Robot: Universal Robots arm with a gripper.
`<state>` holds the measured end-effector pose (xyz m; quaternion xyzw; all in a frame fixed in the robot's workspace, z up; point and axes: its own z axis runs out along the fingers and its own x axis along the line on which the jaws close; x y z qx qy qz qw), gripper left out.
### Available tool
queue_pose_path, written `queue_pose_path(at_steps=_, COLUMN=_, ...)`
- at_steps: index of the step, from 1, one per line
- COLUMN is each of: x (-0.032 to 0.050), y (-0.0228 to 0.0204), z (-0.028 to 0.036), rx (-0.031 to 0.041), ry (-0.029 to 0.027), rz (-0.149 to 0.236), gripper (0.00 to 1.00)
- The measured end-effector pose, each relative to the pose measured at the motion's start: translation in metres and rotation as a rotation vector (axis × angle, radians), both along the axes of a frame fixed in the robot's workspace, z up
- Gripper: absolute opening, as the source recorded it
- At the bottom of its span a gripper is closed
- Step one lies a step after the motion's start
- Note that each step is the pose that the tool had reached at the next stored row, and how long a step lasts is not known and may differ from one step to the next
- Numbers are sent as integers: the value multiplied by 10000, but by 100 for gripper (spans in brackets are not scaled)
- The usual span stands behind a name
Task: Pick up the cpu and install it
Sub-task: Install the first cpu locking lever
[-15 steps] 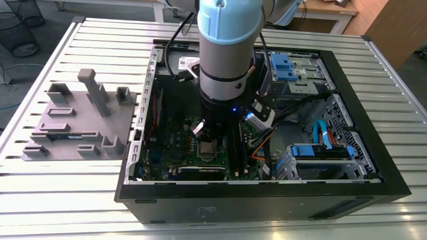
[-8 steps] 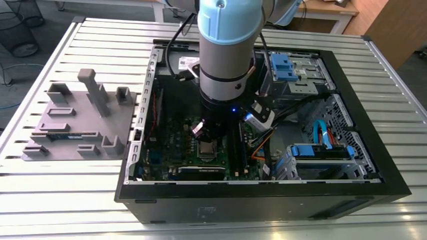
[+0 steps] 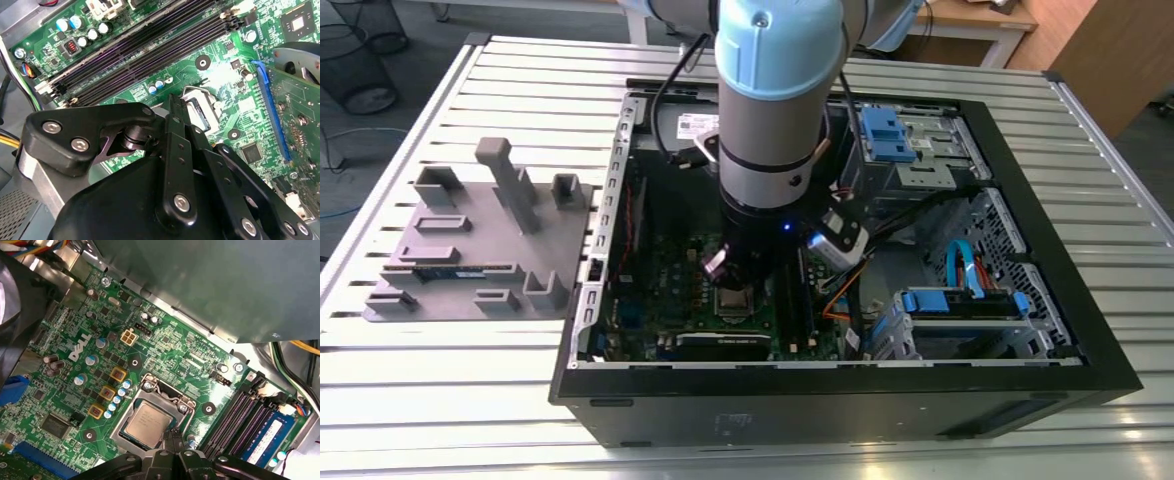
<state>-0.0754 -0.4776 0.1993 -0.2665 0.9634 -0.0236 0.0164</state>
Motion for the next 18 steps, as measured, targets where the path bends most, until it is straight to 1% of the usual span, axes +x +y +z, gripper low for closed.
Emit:
queue_pose_path(at_steps=4, x=1, y=-8, z=-25, rx=-2, ry=1, rz=-12, gripper=11)
queue_pose_path(at_steps=11, x=8, y=-8, z=-27, rx=2, ry=0, rz=-13, gripper=11)
queue_pose_path(at_steps=18, x=32, y=-31, z=-32, rx=-7, ry=-1, rz=-152, gripper=11)
